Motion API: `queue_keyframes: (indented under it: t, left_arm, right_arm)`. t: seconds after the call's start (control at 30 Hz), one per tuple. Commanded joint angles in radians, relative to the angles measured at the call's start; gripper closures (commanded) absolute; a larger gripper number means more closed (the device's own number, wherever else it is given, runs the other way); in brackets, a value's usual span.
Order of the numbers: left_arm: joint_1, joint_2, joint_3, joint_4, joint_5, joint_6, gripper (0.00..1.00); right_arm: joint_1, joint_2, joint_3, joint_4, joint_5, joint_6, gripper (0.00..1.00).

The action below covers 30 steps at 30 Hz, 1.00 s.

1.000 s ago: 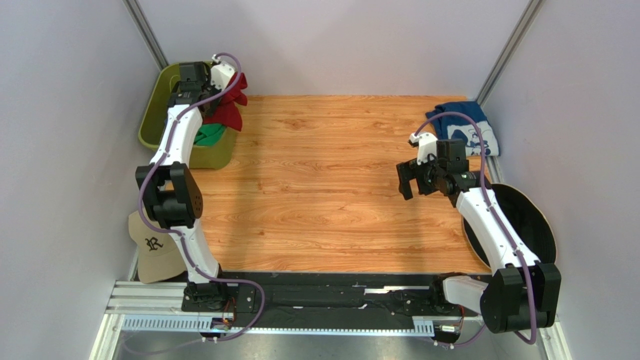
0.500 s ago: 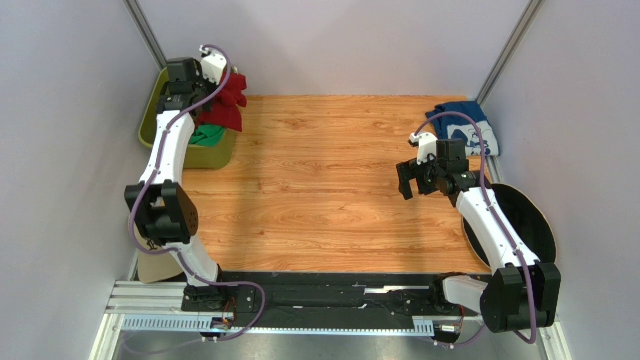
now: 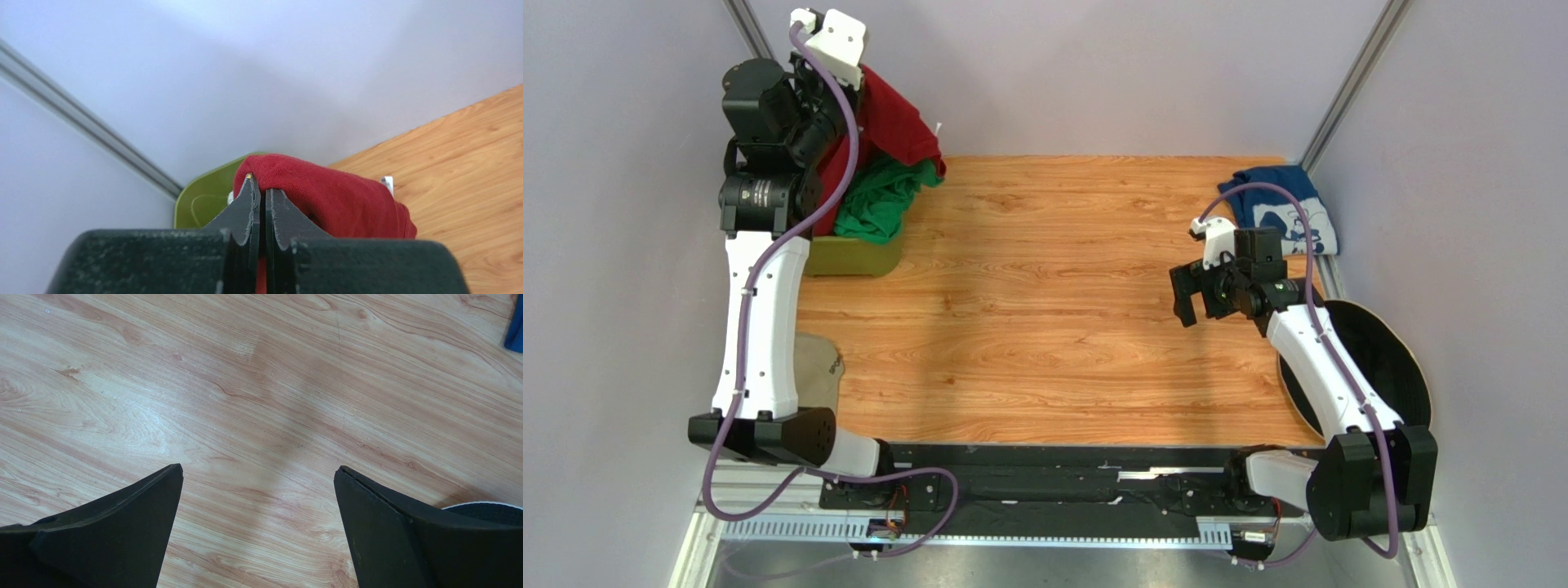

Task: Fold and stack the t-shirts
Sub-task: Grab the tshirt from the pile, then move the tshirt to the center of the board

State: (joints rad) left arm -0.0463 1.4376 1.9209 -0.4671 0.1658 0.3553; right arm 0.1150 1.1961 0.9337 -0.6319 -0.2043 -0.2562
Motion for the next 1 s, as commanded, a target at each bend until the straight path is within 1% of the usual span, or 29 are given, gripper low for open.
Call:
queue_keyframes:
  t: [0.0, 0.13, 0.17, 0.27, 0.37, 0.43, 0.5, 0.57, 0.67, 0.7, 0.87, 0.97]
  left_arm:
    - [-0.039, -0.057, 0.062, 0.067, 0.103, -0.073, 1.00]
    - [-0.093, -0.100, 0.124, 0.058, 0.142, -0.111, 1.00]
    - [-0.099, -0.106, 0.136, 0.056, 0.173, -0.127, 1.00]
    - [-0.102, -0.118, 0.202, 0.038, 0.267, -0.252, 1.00]
    - [-0.112, -0.120, 0.262, 0.013, 0.348, -0.330, 1.00]
    - [-0.135, -0.126, 0.288, -0.013, 0.368, -0.340, 1.00]
    - [-0.158, -0.135, 0.282, -0.037, 0.377, -0.338, 1.00]
    - [-0.176, -0.158, 0.257, -0.050, 0.389, -0.340, 1.00]
    - [-0.210, -0.192, 0.170, -0.070, 0.411, -0.340, 1.00]
    - [-0.230, -0.210, 0.108, -0.071, 0.413, -0.337, 1.00]
    - [-0.311, -0.233, -0.130, -0.064, 0.350, -0.251, 1.00]
    - [-0.346, -0.212, -0.225, -0.039, 0.304, -0.205, 1.00]
  right_arm:
    - [0.003, -0.004, 0.005, 0.023, -0.012, 0.000, 0.00]
    - [0.003, -0.004, 0.005, 0.021, -0.010, 0.000, 0.00]
    - [0.003, -0.003, 0.005, 0.023, -0.009, -0.002, 0.00]
    - [0.003, -0.004, 0.005, 0.023, -0.009, -0.002, 0.00]
    - [0.003, -0.004, 0.005, 0.023, -0.007, -0.002, 0.00]
    - [0.002, -0.004, 0.004, 0.023, -0.007, -0.002, 0.00]
    - [0.005, -0.003, 0.004, 0.023, -0.006, -0.002, 0.00]
    - [0.003, -0.001, 0.004, 0.023, -0.009, -0.002, 0.00]
    - [0.003, 0.002, 0.005, 0.021, -0.009, 0.000, 0.00]
    - [0.003, 0.005, 0.005, 0.021, -0.007, 0.000, 0.00]
    - [0.003, 0.002, 0.005, 0.023, -0.009, 0.002, 0.00]
    - [0.003, 0.005, 0.005, 0.023, -0.009, 0.002, 0.00]
